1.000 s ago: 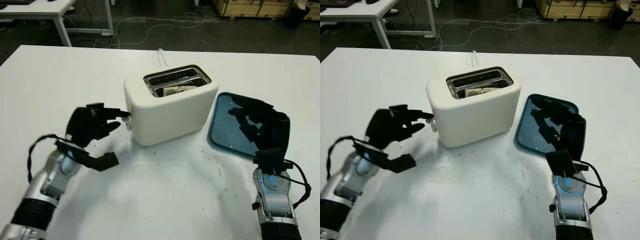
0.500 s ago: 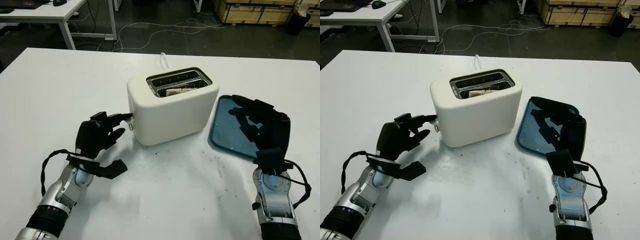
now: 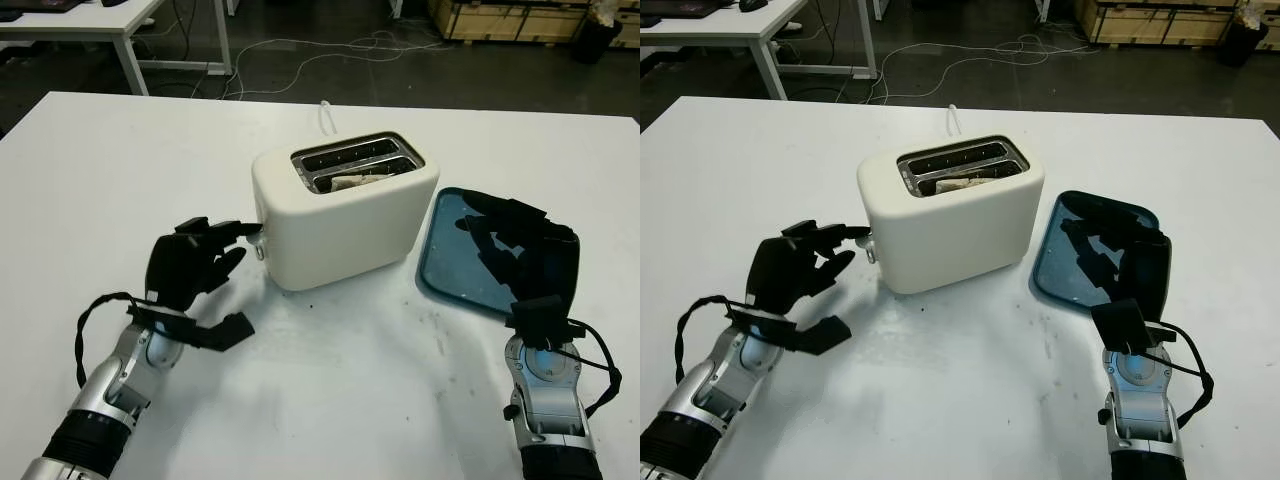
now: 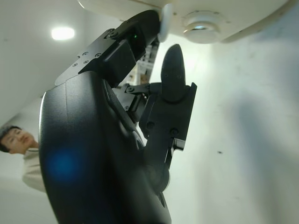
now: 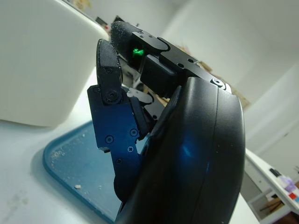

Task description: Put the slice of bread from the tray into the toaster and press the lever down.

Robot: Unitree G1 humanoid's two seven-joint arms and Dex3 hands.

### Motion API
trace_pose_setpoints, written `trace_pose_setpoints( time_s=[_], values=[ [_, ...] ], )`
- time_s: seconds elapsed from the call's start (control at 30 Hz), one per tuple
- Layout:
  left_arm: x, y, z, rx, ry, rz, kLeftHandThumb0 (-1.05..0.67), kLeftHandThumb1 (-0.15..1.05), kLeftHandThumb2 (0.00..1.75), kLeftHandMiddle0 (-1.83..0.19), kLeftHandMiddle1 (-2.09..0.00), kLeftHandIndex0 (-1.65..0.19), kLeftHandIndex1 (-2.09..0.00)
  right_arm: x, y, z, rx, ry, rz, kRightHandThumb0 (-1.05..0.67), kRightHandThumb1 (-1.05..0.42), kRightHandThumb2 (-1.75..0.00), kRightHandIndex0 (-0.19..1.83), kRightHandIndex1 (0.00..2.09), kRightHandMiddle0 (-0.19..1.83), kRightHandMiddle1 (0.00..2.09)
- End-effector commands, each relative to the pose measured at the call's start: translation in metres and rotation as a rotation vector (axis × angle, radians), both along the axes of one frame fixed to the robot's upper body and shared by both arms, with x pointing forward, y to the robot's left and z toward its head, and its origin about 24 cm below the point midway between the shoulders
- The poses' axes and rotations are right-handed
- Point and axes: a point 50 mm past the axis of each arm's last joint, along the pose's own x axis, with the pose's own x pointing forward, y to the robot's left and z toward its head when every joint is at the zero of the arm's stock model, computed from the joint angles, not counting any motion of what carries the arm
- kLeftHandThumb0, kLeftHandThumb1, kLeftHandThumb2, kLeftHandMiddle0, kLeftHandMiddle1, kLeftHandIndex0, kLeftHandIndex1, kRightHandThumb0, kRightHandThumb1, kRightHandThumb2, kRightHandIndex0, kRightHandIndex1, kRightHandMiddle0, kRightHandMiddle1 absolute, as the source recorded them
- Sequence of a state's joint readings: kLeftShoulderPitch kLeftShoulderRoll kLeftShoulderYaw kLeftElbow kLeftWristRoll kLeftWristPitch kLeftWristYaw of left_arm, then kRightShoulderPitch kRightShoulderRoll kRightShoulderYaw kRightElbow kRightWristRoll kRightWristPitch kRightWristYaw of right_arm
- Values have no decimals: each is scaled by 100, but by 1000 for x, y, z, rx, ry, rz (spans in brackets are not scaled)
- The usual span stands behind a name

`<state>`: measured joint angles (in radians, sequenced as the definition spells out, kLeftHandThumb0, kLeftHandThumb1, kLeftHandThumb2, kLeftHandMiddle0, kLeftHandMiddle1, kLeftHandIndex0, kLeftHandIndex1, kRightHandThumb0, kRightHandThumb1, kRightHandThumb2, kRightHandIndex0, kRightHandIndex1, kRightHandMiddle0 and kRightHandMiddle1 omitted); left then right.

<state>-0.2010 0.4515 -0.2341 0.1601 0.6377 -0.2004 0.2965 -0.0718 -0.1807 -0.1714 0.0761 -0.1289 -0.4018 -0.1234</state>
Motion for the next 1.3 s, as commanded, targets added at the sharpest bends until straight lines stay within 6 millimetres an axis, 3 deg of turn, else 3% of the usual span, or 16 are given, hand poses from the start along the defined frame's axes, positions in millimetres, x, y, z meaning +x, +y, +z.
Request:
trace_pose_setpoints(
  time_s=[0.0,0.2,0.47,0.87,1.03,1.13,1.27],
  values=[
    [-8,-31,-20,130,152,-136,-30,92,50,-79,-173,-66,-168,-1,-1,2,0,-6,-7,-41,-92,-17,87,79,111,0],
    [-16,-55,-6,165,200,-237,-32,92,44,-84,-175,-70,-174,-2,-2,2,3,-6,-7,-41,-92,-16,87,80,111,0],
    [-31,-76,-15,78,229,-299,-30,92,43,-86,-175,-71,-175,-2,-6,1,-2,3,-14,-43,-92,-16,85,81,112,0],
    [-39,-80,-27,48,269,-274,-29,92,51,-82,-175,-68,-175,-11,-13,1,-17,15,-24,-47,-92,-17,84,84,112,0],
    [-39,-78,-44,30,411,-202,-28,92,58,-70,-175,-62,-175,-22,-20,4,-35,13,-28,-46,-92,-18,83,84,111,0],
    [-27,-77,-61,55,528,-138,-24,92,56,-64,-175,-54,-173,-21,-22,4,-39,19,-27,-47,-92,-18,84,86,112,0],
    [-11,-84,-91,174,831,-111,-23,92,52,-52,-80,-56,-71,-15,-22,1,-53,39,-33,-50,-92,-19,86,86,112,0]
  ],
)
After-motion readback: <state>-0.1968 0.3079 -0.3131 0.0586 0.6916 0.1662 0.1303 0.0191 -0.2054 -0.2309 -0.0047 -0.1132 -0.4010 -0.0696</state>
